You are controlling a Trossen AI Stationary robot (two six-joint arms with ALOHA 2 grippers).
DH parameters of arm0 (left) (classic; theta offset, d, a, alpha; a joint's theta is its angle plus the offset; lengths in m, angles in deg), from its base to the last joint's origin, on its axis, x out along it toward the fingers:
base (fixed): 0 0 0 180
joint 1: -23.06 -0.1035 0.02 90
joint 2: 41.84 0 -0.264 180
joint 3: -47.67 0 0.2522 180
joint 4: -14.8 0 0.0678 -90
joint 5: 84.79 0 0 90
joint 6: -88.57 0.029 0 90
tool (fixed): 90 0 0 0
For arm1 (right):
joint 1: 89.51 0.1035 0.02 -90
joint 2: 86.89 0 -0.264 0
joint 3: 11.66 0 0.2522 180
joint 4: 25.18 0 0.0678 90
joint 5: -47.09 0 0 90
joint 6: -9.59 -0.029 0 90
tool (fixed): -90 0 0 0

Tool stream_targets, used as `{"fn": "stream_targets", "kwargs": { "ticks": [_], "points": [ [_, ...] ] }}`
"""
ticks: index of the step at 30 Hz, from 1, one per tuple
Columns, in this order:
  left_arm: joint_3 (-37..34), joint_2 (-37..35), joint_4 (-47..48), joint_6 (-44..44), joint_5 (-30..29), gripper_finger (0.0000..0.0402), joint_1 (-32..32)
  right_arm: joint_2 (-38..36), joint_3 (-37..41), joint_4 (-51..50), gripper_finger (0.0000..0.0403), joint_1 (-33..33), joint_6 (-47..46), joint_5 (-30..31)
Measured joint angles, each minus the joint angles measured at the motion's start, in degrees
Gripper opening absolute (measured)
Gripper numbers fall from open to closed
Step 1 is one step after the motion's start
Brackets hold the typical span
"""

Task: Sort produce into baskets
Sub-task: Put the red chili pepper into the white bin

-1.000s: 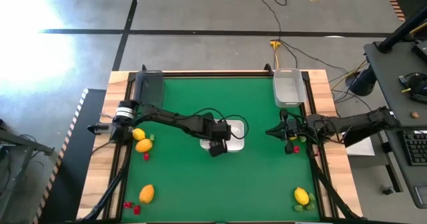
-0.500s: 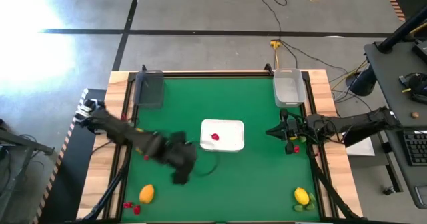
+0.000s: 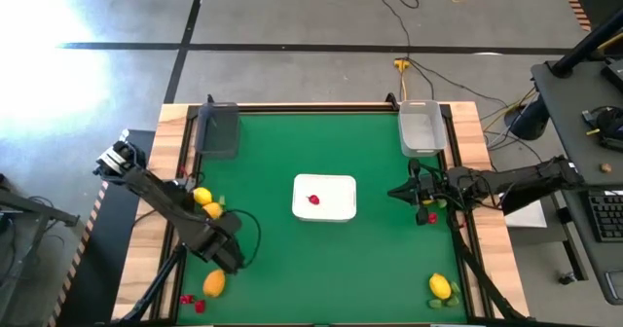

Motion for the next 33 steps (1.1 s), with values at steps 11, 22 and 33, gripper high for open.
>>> {"fn": "stream_targets", "kwargs": {
  "ticks": [11, 22, 33],
  "points": [
    [-9.1, -0.3, -1.6, -18.2, -4.2, 0.0231, 1.8, 0.0, 0.0, 0.0, 0.0013, 0.0, 0.0, 0.0],
    [-13.1, -0.3, -4.4, -32.4, -7.2, 0.0231, 5.0, 0.0, 0.0, 0.0, 0.0013, 0.0, 0.0, 0.0],
    [-17.8, -0.4, -10.1, -38.3, -9.2, 0.0231, 6.5, 0.0, 0.0, 0.0, 0.0013, 0.0, 0.0, 0.0]
  ]
}}
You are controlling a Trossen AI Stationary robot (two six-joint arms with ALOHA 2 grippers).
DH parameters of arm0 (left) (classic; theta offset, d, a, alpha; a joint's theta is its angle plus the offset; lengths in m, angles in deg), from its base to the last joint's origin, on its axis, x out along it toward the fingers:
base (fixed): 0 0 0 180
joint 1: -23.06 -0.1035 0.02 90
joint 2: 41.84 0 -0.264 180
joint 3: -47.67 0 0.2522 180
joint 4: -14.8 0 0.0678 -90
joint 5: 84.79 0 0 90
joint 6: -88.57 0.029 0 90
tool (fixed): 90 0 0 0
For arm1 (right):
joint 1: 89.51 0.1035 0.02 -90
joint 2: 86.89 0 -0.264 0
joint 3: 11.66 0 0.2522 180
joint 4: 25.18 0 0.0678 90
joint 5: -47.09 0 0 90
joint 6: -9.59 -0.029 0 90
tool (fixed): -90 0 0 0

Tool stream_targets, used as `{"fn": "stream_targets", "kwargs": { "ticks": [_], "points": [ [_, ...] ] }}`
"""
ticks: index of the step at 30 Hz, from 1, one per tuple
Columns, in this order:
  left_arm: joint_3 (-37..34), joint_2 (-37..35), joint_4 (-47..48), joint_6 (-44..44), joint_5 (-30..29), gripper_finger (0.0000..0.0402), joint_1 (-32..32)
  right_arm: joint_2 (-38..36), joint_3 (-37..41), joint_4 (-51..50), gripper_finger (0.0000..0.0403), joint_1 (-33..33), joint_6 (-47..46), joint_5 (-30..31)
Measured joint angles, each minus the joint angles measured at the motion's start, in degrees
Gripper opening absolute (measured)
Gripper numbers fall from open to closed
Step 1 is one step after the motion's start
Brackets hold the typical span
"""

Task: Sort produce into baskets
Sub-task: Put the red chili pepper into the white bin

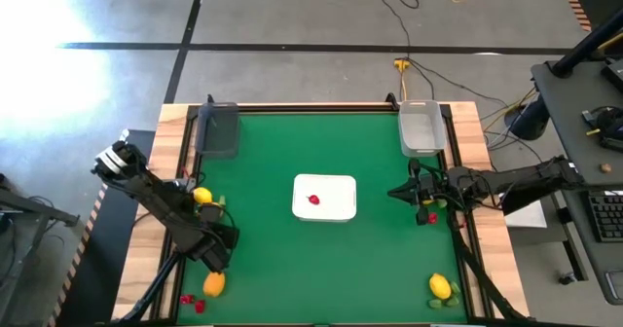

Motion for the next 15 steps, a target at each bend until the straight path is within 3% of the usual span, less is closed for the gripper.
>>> {"fn": "stream_targets", "kwargs": {
  "ticks": [5, 15],
  "points": [
    [-0.5, 0.5, -1.1, 0.5, -0.7, 0.0216, 0.0, 0.0, 0.0, 0.0, 0.0013, 0.0, 0.0, 0.0],
    [2.1, 0.7, -1.8, 7.0, 2.3, 0.0086, 0.2, 0.0, 0.0, 0.0, 0.0013, 0.0, 0.0, 0.0]
  ]
}}
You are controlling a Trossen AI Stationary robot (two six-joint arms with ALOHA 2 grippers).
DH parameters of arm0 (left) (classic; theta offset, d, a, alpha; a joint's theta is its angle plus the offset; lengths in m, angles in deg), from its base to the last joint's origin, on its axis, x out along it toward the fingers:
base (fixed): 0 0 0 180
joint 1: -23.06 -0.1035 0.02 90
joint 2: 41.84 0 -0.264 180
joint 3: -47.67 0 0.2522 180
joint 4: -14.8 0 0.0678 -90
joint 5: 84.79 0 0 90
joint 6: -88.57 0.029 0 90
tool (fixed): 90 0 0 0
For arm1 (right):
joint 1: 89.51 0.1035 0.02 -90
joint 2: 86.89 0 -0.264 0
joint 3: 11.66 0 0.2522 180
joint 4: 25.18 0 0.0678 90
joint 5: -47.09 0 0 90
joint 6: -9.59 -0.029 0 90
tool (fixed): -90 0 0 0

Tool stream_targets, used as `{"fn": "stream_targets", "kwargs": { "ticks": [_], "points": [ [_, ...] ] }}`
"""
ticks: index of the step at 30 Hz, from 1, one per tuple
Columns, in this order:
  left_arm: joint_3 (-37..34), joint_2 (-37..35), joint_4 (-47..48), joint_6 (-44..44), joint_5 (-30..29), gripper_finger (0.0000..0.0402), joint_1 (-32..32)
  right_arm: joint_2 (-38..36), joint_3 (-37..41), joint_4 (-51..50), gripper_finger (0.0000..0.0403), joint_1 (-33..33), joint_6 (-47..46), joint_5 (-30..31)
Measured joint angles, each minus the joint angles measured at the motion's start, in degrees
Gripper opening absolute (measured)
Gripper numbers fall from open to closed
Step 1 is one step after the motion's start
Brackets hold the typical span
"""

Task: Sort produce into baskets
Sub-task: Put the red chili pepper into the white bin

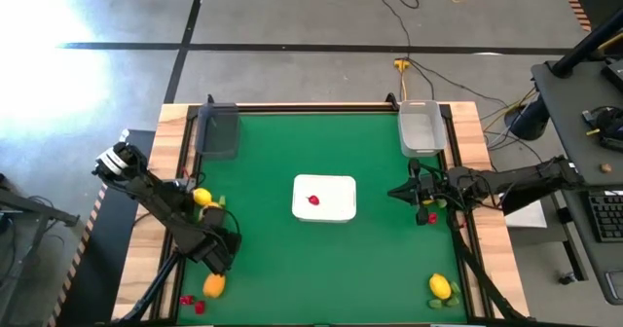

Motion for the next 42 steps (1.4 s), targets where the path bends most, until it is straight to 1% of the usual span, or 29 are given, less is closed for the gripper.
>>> {"fn": "stream_targets", "kwargs": {
  "ticks": [3, 5, 7, 9, 12, 13, 14, 17, 19, 21, 23, 25, 27, 29, 31, 35, 37, 39, 40, 42],
  "points": [
    [2.6, 0.0, -0.1, 3.8, 0.9, 0.0063, 0.1, 0.0, 0.0, 0.0, 0.0013, 0.0, 0.0, 0.0],
    [5.5, 0.0, 0.2, 7.9, -1.5, 0.0057, 0.0, 0.0, 0.0, 0.0, 0.0013, 0.0, 0.0, 0.0],
    [9.2, 0.0, 0.2, 13.5, -5.5, 0.0056, -0.1, 0.0, 0.0, 0.0, 0.0013, 0.0, 0.0, 0.0],
    [13.4, 0.0, 0.3, 21.0, -10.7, 0.0056, -0.6, 0.0, 0.0, 0.0, 0.0013, 0.0, 0.0, 0.0],
    [20.3, 0.0, 0.1, 32.8, -20.6, 0.0056, -2.5, 0.0, 0.0, 0.0, 0.0013, 0.0, 0.0, 0.0],
    [22.6, 0.0, 0.1, 36.4, -23.3, 0.0056, -3.7, 0.0, 0.0, 0.0, 0.0013, 0.0, 0.0, 0.0],
    [24.8, 0.0, 0.2, 40.3, -24.8, 0.0056, -5.3, 0.0, 0.0, 0.0, 0.0013, 0.0, 0.0, 0.0],
    [30.2, 0.4, -1.7, 55.0, -26.6, 0.0054, -12.2, 0.0, 0.0, 0.0, 0.0013, 0.0, 0.0, 0.0],
    [32.4, 1.5, -4.3, 65.4, -27.0, 0.0053, -17.1, 0.0, 0.0, 0.0, 0.0013, 0.0, 0.0, 0.0],
    [33.4, 2.8, -9.0, 75.9, -25.1, 0.0053, -22.1, 0.0, 0.0, 0.0, 0.0013, 0.0, 0.0, 0.0],
    [33.5, 4.4, -15.3, 85.0, -21.1, 0.0053, -27.0, 0.0, 0.0, 0.0, 0.0013, 0.0, 0.0, 0.0],
    [33.1, 6.6, -22.0, 91.9, -16.4, 0.0053, -31.7, 0.0, 0.0, 0.0, 0.0013, 0.0, 0.0, 0.0],
    [33.0, 9.4, -25.9, 97.0, -11.8, 0.0053, -35.9, 0.0, 0.0, 0.0, 0.0013, 0.0, 0.0, 0.0],
    [32.9, 12.4, -28.5, 101.7, -9.3, 0.0052, -39.2, 0.0, 0.0, 0.0, 0.0013, 0.0, 0.5, 0.0],
    [32.9, 15.0, -30.8, 105.2, -8.5, 0.0052, -41.6, 0.0, 0.0, 0.0, 0.0013, 0.0, 4.7, 0.0],
    [33.7, 20.0, -33.0, 111.5, -4.2, 0.0052, -44.6, 0.0, 0.0, 0.1, 0.0013, 0.0, 14.8, 0.0],
    [34.4, 21.8, -34.1, 113.1, -1.5, 0.0052, -45.6, 0.0, 0.0, 2.5, 0.0013, 0.0, 16.2, 0.0],
    [35.5, 23.3, -35.2, 114.5, 1.9, 0.0052, -46.2, 0.0, 0.0, 5.5, 0.0013, 0.0, 12.4, -0.2],
    [36.0, 23.9, -35.3, 115.0, 2.7, 0.0052, -46.3, 0.0, 0.0, 7.4, 0.0013, 0.0, 8.5, -0.3],
    [37.2, 25.5, -35.1, 115.9, 2.9, 0.0052, -46.3, 0.0, 0.0, 10.5, 0.0013, 0.0, -2.1, -0.3]
  ]
}}
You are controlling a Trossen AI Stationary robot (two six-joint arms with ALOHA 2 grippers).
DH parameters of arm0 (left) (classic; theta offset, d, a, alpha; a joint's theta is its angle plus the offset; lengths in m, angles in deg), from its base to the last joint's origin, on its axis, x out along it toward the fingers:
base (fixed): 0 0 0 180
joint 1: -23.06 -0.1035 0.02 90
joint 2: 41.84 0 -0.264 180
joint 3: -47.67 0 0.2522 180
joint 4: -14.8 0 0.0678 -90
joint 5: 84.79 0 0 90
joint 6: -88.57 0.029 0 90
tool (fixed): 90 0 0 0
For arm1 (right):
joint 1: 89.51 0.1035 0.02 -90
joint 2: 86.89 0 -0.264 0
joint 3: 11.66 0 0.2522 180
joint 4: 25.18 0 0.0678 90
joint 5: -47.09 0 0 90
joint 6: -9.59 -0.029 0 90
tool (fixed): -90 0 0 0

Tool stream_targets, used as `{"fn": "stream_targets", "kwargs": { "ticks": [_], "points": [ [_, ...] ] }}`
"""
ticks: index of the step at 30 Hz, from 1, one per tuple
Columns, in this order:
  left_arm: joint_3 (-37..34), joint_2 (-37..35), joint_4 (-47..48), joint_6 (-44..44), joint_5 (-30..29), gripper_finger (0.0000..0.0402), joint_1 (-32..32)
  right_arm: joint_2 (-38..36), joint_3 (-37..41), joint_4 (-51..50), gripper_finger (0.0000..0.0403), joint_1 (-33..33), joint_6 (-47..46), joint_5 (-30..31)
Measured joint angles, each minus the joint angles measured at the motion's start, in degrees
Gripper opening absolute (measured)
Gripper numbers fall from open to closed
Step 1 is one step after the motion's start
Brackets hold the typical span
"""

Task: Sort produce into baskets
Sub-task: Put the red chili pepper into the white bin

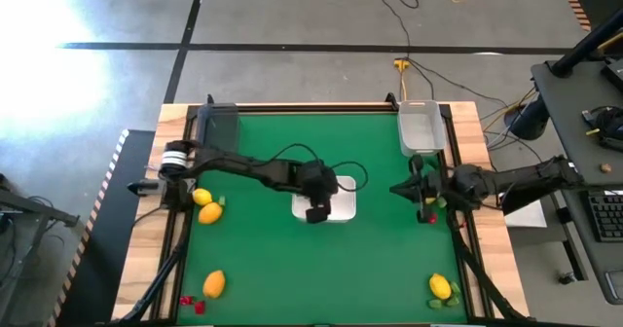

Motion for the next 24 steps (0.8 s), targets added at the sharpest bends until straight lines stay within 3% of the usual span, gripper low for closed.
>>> {"fn": "stream_targets", "kwargs": {
  "ticks": [3, 5, 9, 12, 15, 21, 24],
  "points": [
    [1.8, 1.5, 0.2, -0.2, 0.0, 0.0052, -0.1, 0.0, 0.0, 2.3, 0.0013, 0.0, -13.2, 2.4],
    [2.5, 2.2, 0.0, -0.9, -0.1, 0.0053, -0.1, 0.1, 0.0, 2.2, 0.0013, 0.0, -16.5, 5.8],
    [2.5, 3.5, 0.0, -1.3, -1.4, 0.0054, -0.1, 2.0, 0.0, 5.5, 0.0013, 0.0, -17.1, 12.2],
    [2.1, 3.8, -0.6, -1.9, -4.3, 0.0054, -0.1, 4.8, -0.2, 10.7, 0.0013, 0.0, -13.1, 12.5],
    [1.7, 4.7, -0.8, -2.1, -5.2, 0.0054, -0.1, 8.7, -3.5, 9.6, 0.0013, 0.0, -10.6, 14.8],
    [1.5, 6.0, -1.5, -3.4, -6.1, 0.0071, -0.1, 20.7, -14.7, 0.4, 0.0013, 0.0, -4.9, 19.5],
    [1.5, 6.2, -1.0, -4.5, -8.5, 0.0089, -0.1, 25.7, -23.9, -13.6, 0.0013, 0.4, -4.4, 19.1]
  ]
}}
